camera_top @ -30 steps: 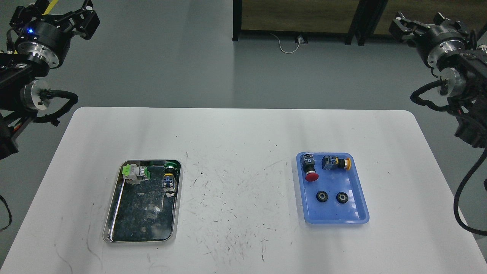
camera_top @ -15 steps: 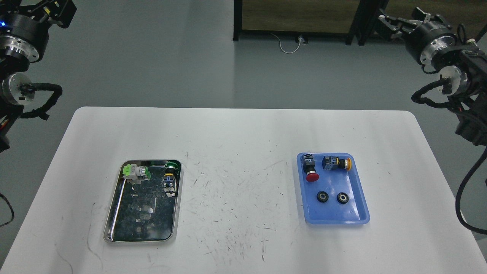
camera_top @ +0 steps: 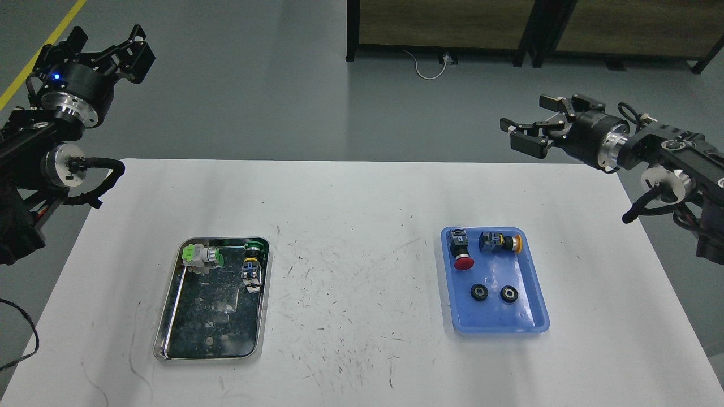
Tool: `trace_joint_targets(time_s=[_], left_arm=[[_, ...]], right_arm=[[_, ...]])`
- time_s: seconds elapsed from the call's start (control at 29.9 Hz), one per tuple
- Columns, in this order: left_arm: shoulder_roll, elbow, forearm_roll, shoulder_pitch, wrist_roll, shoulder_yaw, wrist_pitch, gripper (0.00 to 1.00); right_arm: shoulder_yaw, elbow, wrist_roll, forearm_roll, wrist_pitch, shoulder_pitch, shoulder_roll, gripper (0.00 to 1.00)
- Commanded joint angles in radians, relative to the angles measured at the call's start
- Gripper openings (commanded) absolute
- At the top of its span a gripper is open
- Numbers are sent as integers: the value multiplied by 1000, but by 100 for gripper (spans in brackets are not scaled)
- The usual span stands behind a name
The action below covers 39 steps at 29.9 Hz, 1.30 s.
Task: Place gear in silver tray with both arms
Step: 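Move the right gripper down to the black gear in the blue tray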
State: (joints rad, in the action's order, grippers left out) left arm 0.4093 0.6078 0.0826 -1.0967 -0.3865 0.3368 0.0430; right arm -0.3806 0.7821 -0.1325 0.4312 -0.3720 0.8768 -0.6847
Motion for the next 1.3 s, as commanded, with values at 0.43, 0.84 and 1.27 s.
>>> trace_joint_targets(time_s=[0.43, 0.84, 1.27], left_arm=[[-30, 0, 2, 24, 0, -48, 57, 99], [-35, 0, 0, 35, -2, -65, 67, 99], [-38, 0, 2, 47, -2, -98, 72, 99]], right_arm=[[103, 141, 16, 241, -117, -131, -105, 100], [104, 141, 51, 247, -117, -199, -96, 100], [108, 141, 54, 282, -117, -205, -75, 100]])
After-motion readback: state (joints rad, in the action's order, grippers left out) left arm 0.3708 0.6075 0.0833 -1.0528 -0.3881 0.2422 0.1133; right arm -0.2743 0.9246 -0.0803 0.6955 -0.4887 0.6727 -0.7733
